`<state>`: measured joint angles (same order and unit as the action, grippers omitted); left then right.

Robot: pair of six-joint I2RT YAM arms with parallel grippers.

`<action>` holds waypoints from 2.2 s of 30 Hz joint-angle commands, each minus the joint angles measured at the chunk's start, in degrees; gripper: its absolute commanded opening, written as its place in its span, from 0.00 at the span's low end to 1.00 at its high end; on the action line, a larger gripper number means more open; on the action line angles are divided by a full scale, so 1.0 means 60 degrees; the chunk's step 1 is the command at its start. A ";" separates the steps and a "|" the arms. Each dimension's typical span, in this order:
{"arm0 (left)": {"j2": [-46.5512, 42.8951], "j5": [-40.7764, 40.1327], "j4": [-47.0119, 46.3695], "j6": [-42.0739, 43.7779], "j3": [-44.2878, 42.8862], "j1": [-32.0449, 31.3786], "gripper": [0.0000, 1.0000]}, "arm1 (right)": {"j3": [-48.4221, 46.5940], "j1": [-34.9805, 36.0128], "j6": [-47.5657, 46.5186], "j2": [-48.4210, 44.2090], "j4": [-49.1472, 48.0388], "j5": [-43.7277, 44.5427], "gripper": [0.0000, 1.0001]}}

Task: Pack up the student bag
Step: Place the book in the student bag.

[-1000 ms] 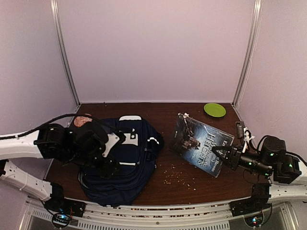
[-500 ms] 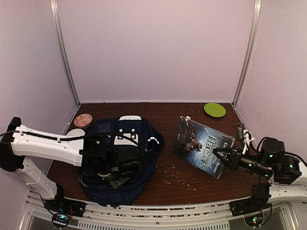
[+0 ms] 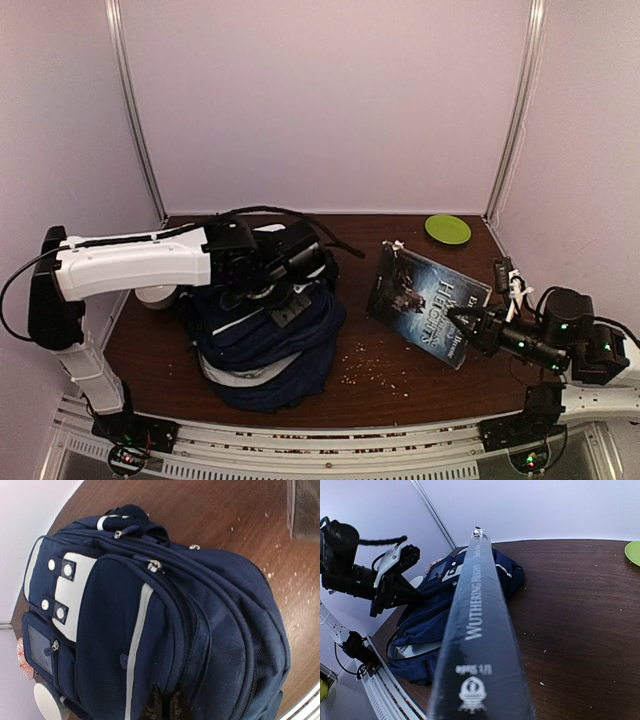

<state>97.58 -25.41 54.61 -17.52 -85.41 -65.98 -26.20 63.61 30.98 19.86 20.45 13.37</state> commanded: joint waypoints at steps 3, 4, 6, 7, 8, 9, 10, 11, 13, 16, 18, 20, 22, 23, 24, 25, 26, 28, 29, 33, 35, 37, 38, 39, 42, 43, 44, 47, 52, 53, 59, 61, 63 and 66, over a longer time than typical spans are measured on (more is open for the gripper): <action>0.2090 0.0665 -0.1573 0.1281 -0.3126 0.1460 0.00 | -0.0498 -0.0048 -0.0385 -0.0774 -0.1075 0.1253 0.00; 0.2562 0.0841 -0.1541 0.1292 -0.3855 0.1641 0.00 | -0.0497 -0.0047 -0.0408 -0.0764 -0.1042 0.1375 0.00; 0.3606 0.1127 -0.1316 0.1302 -0.5465 0.2030 0.00 | -0.0454 -0.0051 -0.0465 -0.0746 -0.1078 0.1548 0.00; 0.4108 0.1210 -0.1152 0.1287 -0.6363 0.2163 0.00 | -0.0410 -0.0052 -0.0493 -0.0739 -0.1110 0.1606 0.00; 0.4669 0.1275 -0.0941 0.1280 -0.7266 0.2295 0.00 | -0.0389 -0.0066 -0.0504 -0.0701 -0.1139 0.1650 0.00; 0.5143 0.1329 -0.0675 0.1272 -0.8188 0.2397 0.00 | -0.0389 -0.0070 -0.0505 -0.0638 -0.1156 0.1674 0.00; 0.5509 0.1407 -0.0380 0.1249 -0.9194 0.2480 0.02 | -0.0423 -0.0066 -0.0493 -0.0549 -0.1154 0.1684 0.00; 0.5677 0.1437 -0.0136 0.1233 -0.9574 0.2517 0.13 | -0.0470 -0.0066 -0.0476 -0.0456 -0.1107 0.1660 0.00; 0.5348 0.1478 -0.0065 0.1243 -0.9195 0.2516 0.45 | -0.0602 -0.0075 -0.0448 -0.0243 -0.0985 0.1582 0.00; 0.3839 0.1476 -0.0700 0.1220 -0.6935 0.2423 0.71 | -0.0593 -0.0099 -0.0421 -0.0002 -0.1015 0.1631 0.00; 0.2820 0.1160 -0.1081 0.1307 -0.5398 0.2178 0.77 | -0.0564 -0.0111 -0.0406 0.0065 -0.1119 0.1832 0.00; 0.2100 0.0907 -0.1094 0.1286 -0.4463 0.1877 0.79 | -0.0576 -0.0127 -0.0249 0.0151 -0.1157 0.2167 0.00; 0.1626 0.0637 -0.1078 0.1132 -0.3894 0.1435 0.79 | -0.0691 -0.0167 -0.0034 0.0275 -0.0975 0.2615 0.00; 0.1539 0.0561 -0.1080 0.1056 -0.3753 0.1198 0.79 | -0.0712 -0.0174 0.0042 0.0330 -0.0881 0.2811 0.00; 0.1548 0.0513 -0.1101 0.0967 -0.3690 0.0980 0.79 | -0.0724 -0.0183 0.0092 0.0348 -0.0761 0.3057 0.00; 0.1642 0.0525 -0.1136 0.0922 -0.3715 0.0788 0.79 | -0.0738 -0.0200 0.0197 0.0345 -0.0601 0.3263 0.00; 0.1834 0.0622 -0.1170 0.0881 -0.3817 0.0620 0.79 | -0.0765 -0.0198 0.0291 0.0319 -0.0453 0.3465 0.00; 0.2400 0.0764 -0.1165 0.0876 -0.4358 0.0366 0.78 | -0.0790 -0.0214 0.0430 0.0178 -0.0141 0.3720 0.00; 0.2719 0.0789 -0.1139 0.0914 -0.4611 0.0267 0.77 | -0.0801 -0.0211 0.0445 0.0065 -0.0041 0.3766 0.00; 0.3843 0.0847 -0.1131 0.0932 -0.5392 0.0141 0.75 | -0.0816 -0.0217 0.0553 -0.0434 0.0515 0.3764 0.00; 0.4260 0.0917 -0.1147 0.0880 -0.5563 0.0141 0.74 | -0.0799 -0.0227 0.0641 -0.0722 0.0775 0.3750 0.00; 0.4585 0.0955 -0.1155 0.0796 -0.5656 0.0150 0.74 | -0.0753 -0.0231 0.0724 -0.0962 0.0950 0.3731 0.00; 0.4714 0.0912 -0.1147 0.0752 -0.5684 0.0168 0.74 | -0.0722 -0.0229 0.0769 -0.1064 0.0997 0.3714 0.00; 0.4825 0.0851 -0.1114 0.0671 -0.5687 0.0215 0.74 | -0.0687 -0.0229 0.0790 -0.1148 0.1025 0.3704 0.00; 0.4969 0.0726 -0.1114 0.0394 -0.5566 0.0393 0.74 | -0.0620 -0.0231 0.0813 -0.1305 0.1045 0.3650 0.00; 0.4987 0.0727 -0.1110 0.0330 -0.5515 0.0458 0.74 | -0.0612 -0.0231 0.0813 -0.1327 0.1053 0.3636 0.00; 0.5011 0.0788 -0.1117 0.0289 -0.5468 0.0527 0.74 | -0.0601 -0.0228 0.0815 -0.1339 0.1059 0.3621 0.00; 0.5120 0.1062 -0.1139 0.0262 -0.5381 0.0624 0.74 | -0.0583 -0.0230 0.0791 -0.1347 0.1039 0.3617 0.00; 0.5468 0.1336 -0.1162 0.0230 -0.5342 0.0639 0.72 | -0.0565 -0.0222 0.0770 -0.1309 0.0937 0.3545 0.00; 0.5518 0.1386 -0.1173 0.0205 -0.5328 0.0639 0.72 | -0.0570 -0.0228 0.0776 -0.1291 0.0929 0.3531 0.00; 0.5673 0.1555 -0.1312 0.0173 -0.5200 0.0639 0.68 | -0.0542 -0.0231 0.0872 -0.1260 0.0941 0.3515 0.00; 0.5606 0.1607 -0.1356 0.0152 -0.5140 0.0639 0.69 | -0.0520 -0.0228 0.0917 -0.1252 0.0931 0.3500 0.00; 0.5556 0.1587 -0.1447 0.0169 -0.5072 0.0639 0.70 | -0.0491 -0.0227 0.0958 -0.1238 0.0920 0.3500 0.00; 0.5676 0.1643 -0.1375 0.0224 -0.5120 0.0619 0.69 | -0.0473 -0.0231 0.0981 -0.1177 0.0860 0.3460 0.00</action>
<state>130.41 -17.67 47.97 -15.81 -116.64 -61.98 -27.16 62.83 36.03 17.30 32.45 32.36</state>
